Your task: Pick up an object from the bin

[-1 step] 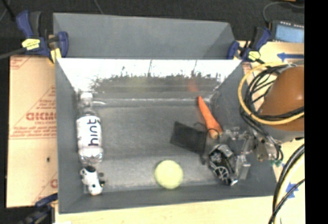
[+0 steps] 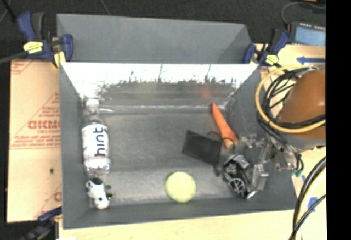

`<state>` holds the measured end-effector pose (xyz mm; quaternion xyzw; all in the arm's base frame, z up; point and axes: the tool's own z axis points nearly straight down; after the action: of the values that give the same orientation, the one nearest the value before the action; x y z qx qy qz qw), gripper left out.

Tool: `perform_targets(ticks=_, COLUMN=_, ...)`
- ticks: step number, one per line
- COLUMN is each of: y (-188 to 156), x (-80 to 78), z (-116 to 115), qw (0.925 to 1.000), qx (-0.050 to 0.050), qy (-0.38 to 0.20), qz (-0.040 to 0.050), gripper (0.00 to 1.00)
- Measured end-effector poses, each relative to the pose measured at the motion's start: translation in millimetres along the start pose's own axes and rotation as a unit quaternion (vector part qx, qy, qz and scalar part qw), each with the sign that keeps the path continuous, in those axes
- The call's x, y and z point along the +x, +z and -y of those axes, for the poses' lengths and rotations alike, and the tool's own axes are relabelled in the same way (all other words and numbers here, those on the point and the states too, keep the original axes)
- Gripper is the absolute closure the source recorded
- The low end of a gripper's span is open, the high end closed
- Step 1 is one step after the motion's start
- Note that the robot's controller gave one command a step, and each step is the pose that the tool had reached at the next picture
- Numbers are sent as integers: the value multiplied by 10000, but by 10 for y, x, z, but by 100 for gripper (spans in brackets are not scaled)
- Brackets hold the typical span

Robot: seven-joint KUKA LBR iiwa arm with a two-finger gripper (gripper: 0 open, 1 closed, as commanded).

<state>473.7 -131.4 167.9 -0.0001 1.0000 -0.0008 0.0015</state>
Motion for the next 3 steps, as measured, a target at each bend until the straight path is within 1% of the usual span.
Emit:
perform_targets(ticks=1, y=753, x=-308, z=-495, qw=9991, qx=-6, qy=425, qz=2, gripper=0)
perform_targets(ticks=2, y=978, x=-405, z=-822, qw=9986, qx=0, qy=523, qz=17, gripper=0)
perform_targets(ticks=3, y=973, x=-442, z=-862, qw=9956, qx=-1, qy=935, qz=26, gripper=0)
